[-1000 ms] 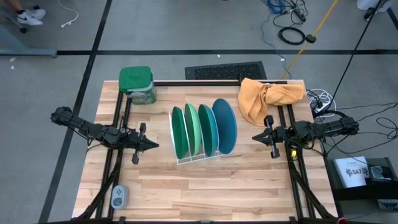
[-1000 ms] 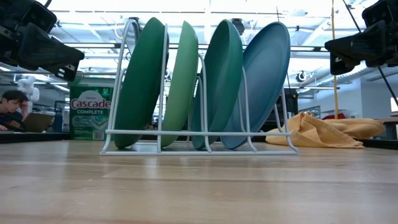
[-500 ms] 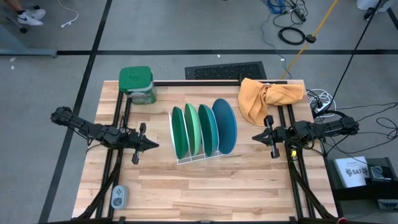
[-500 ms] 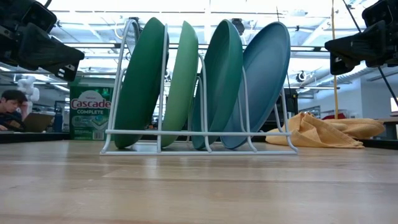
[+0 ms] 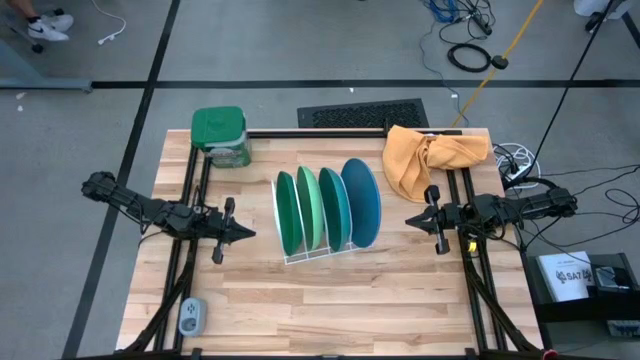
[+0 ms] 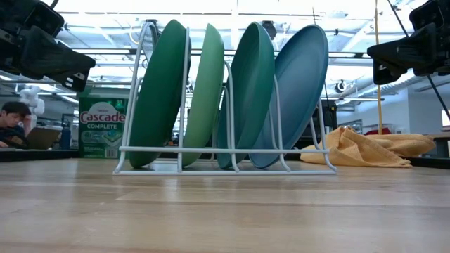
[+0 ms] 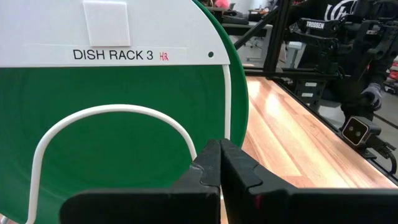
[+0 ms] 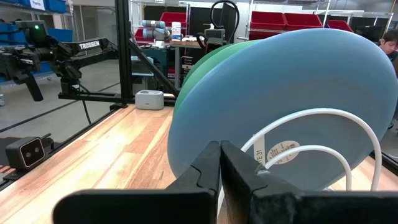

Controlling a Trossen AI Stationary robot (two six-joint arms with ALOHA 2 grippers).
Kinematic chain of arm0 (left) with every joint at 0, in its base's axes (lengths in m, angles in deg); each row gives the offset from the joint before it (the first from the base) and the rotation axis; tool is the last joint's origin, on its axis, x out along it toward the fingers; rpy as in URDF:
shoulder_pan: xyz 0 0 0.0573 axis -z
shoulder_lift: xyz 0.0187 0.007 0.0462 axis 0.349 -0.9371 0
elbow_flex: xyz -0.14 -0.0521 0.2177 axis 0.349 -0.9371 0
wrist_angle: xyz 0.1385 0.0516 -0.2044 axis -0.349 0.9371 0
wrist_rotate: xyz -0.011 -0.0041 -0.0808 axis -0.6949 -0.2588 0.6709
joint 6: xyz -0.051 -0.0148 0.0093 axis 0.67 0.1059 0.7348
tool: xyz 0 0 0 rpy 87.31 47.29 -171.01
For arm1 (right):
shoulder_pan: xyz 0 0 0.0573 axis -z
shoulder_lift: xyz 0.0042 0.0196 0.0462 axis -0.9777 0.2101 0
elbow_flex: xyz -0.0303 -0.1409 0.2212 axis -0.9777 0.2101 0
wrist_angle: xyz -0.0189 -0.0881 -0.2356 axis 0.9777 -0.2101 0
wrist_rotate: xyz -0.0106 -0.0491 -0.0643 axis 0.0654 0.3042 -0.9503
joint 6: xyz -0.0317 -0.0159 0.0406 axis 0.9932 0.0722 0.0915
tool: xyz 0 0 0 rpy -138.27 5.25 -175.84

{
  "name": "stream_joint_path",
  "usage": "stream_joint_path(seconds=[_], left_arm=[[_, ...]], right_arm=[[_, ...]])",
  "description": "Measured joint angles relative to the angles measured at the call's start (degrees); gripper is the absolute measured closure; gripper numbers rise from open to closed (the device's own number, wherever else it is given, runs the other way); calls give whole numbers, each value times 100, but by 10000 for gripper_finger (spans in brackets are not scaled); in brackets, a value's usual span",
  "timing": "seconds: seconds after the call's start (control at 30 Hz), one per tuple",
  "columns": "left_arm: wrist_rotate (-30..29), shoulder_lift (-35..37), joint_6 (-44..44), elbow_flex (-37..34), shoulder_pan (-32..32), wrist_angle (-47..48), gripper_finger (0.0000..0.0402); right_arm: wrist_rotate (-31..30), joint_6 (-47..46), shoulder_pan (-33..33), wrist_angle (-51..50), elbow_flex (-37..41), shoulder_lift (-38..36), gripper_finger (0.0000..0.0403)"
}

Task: Sort dishes
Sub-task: Return to Home Position

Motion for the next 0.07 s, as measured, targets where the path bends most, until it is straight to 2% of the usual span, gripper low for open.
stream_joint_path(seconds=[0.07], left_arm=[[0, 0, 0, 0, 2, 0, 401]], right_arm=[[-1, -1, -1, 0, 0, 0, 394]])
